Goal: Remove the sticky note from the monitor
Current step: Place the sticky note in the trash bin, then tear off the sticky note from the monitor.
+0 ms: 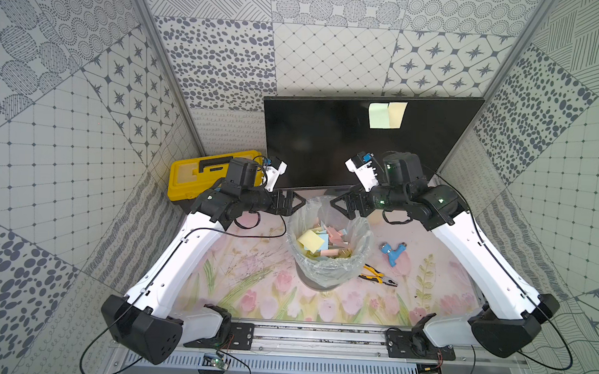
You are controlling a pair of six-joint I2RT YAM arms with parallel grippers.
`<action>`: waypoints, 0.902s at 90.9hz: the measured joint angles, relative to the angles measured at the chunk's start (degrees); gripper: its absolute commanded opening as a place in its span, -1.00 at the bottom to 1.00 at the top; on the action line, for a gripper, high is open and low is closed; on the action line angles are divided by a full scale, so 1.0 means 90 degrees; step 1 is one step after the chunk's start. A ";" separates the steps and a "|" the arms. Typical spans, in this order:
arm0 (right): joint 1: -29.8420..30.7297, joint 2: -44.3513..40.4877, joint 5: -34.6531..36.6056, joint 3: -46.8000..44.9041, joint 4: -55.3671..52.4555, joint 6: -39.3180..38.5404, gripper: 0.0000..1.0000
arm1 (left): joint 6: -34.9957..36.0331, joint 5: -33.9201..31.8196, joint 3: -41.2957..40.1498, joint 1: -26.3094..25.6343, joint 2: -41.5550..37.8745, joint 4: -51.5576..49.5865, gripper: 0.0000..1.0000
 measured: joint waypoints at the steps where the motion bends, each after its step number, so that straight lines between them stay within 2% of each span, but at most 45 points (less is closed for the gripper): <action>1: -0.0063 -0.0039 -0.0010 0.0000 0.0027 0.0022 0.92 | -0.0005 -0.0032 0.0000 0.0000 -0.0019 0.0024 0.99; 25: -0.1695 -0.0884 -0.1003 -0.0665 0.1236 0.1022 0.94 | -0.0095 -0.0996 -0.0112 0.0000 -0.0500 0.0721 0.99; 48: -0.2968 -0.1100 -0.2229 -0.1661 0.3330 0.2875 0.88 | -0.0100 -0.1972 -0.0403 0.0000 -0.0816 0.1297 0.99; 68: -0.3555 -0.0840 -0.2769 -0.2176 0.5744 0.5338 0.66 | -0.0102 -0.2387 -0.0525 0.0000 -0.0840 0.1613 0.99; 82: -0.3599 -0.0534 -0.2922 -0.2166 0.6562 0.6407 0.54 | -0.0119 -0.2533 -0.0556 0.0000 -0.0826 0.1773 0.98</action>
